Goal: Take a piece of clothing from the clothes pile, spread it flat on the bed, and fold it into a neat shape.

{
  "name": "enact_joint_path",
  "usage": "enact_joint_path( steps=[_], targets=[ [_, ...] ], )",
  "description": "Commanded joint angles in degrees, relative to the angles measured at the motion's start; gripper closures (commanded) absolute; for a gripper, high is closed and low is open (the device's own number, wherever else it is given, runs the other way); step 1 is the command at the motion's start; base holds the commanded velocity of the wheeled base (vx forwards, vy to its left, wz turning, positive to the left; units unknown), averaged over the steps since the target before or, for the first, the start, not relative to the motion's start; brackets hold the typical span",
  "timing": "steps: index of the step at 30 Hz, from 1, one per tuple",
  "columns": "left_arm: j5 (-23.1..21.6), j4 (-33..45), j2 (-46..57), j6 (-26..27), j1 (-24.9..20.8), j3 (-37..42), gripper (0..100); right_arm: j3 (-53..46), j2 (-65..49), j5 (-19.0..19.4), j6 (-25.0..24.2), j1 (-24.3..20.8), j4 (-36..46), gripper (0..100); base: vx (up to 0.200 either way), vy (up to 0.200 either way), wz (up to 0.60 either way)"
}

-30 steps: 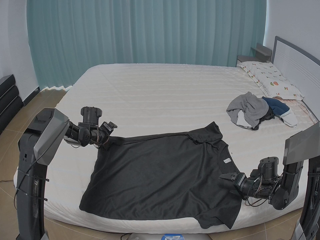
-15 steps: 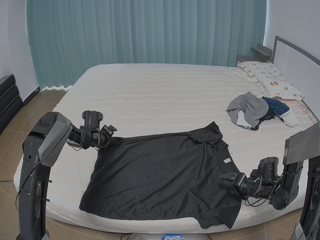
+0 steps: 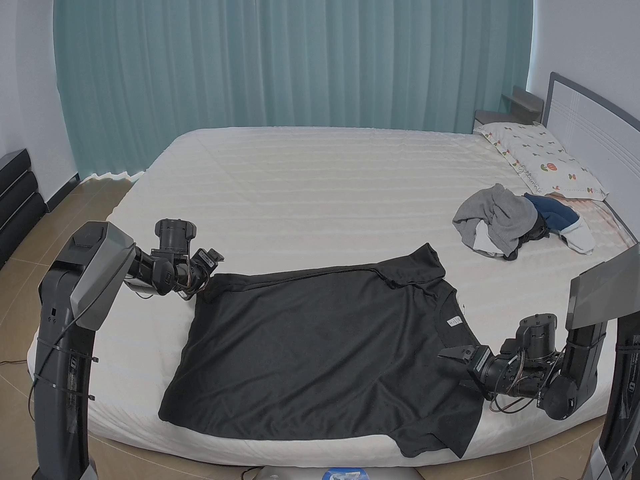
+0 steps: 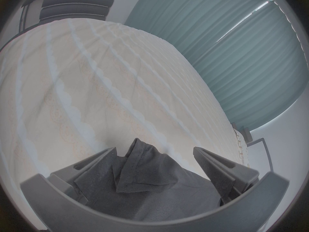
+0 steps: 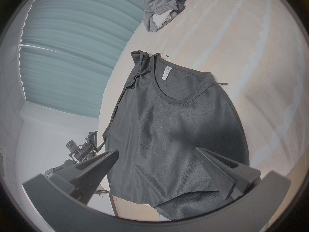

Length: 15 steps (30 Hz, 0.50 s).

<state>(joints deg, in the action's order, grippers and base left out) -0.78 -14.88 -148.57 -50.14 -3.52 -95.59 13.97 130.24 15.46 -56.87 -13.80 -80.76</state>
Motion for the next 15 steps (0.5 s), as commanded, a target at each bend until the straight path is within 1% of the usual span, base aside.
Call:
enact_joint_path(
  steps=[1, 15],
  targets=[
    [0.1, -0.1, 0.1, 0.0, 0.1, 0.0, 0, 0.0, 0.1, 0.0, 0.0, 0.0, 0.0, 0, 0.0, 0.0, 0.0],
    [-1.1, 0.0, -0.3, -0.1, 0.4, 0.1, 0, 0.0, 0.1, 0.0, 0.0, 0.0, 0.0, 0, 0.0, 0.0, 0.0]
  ],
)
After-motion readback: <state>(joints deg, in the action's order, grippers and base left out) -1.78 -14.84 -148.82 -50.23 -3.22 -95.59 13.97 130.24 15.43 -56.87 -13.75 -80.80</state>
